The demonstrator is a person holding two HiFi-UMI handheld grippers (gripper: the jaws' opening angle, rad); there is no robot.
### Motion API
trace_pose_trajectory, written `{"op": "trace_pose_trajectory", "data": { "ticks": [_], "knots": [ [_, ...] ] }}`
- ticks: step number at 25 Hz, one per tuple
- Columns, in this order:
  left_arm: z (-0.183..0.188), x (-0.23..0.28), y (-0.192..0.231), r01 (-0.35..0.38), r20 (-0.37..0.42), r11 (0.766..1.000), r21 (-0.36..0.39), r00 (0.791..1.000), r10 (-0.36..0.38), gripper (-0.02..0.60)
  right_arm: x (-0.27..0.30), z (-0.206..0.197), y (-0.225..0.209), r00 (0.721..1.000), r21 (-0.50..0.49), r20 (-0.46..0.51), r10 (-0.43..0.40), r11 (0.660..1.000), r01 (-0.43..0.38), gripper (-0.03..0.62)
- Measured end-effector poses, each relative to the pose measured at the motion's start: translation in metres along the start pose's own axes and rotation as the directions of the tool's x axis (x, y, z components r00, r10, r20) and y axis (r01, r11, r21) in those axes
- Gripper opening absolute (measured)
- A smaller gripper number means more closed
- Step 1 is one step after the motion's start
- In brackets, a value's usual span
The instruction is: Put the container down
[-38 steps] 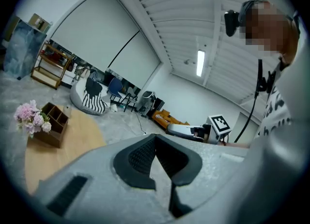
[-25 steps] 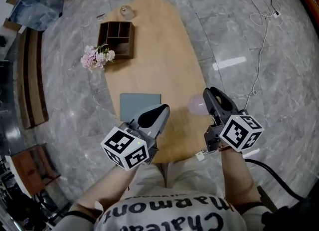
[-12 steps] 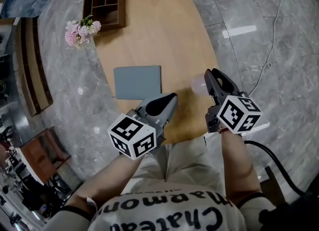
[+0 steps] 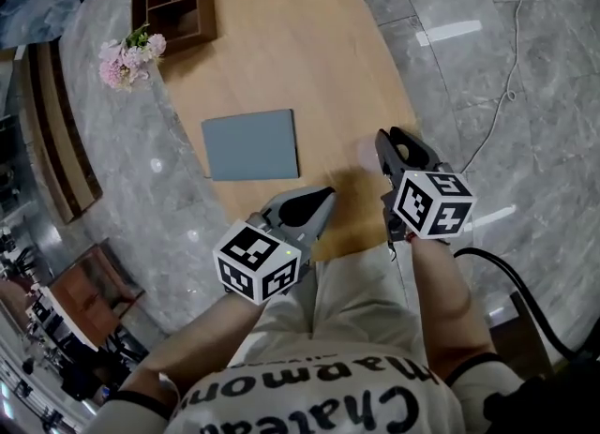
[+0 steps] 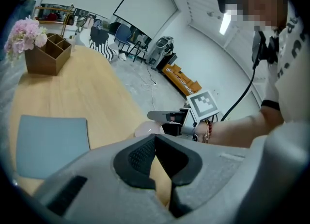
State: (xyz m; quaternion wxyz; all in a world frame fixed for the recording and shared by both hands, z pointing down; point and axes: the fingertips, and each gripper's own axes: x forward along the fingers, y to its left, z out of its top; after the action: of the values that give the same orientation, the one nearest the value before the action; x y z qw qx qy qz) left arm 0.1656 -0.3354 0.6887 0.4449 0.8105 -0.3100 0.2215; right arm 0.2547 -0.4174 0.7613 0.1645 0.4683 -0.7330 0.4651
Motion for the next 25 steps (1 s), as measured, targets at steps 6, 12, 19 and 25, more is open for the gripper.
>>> {"op": "trace_pose_trajectory", "data": {
  "ticks": [6, 12, 19, 25],
  "knots": [
    [-0.001, 0.003, 0.002, -0.007, -0.013, 1.000, 0.001, 1.000, 0.007, 0.014, 0.002, -0.010, -0.001, 1.000, -0.046, -0.019, -0.021, 0.999, 0.020, 0.103],
    [-0.001, 0.002, 0.000, -0.009, -0.020, 1.000, 0.005, 1.000, 0.009, 0.014, 0.003, -0.017, 0.009, 0.999, -0.164, -0.031, -0.038, 0.986, 0.033, 0.103],
    [-0.005, 0.000, 0.000, -0.004, -0.029, 1.000, 0.007, 1.000, 0.004, 0.014, 0.004, -0.027, 0.015, 0.998, -0.203, -0.026, -0.049, 0.978, 0.043, 0.103],
    [-0.005, -0.010, 0.000, -0.019, -0.017, 1.000, 0.007, 1.000, 0.019, 0.014, 0.007, -0.031, 0.020, 0.997, -0.243, -0.033, -0.067, 0.968, 0.058, 0.104]
  ]
}}
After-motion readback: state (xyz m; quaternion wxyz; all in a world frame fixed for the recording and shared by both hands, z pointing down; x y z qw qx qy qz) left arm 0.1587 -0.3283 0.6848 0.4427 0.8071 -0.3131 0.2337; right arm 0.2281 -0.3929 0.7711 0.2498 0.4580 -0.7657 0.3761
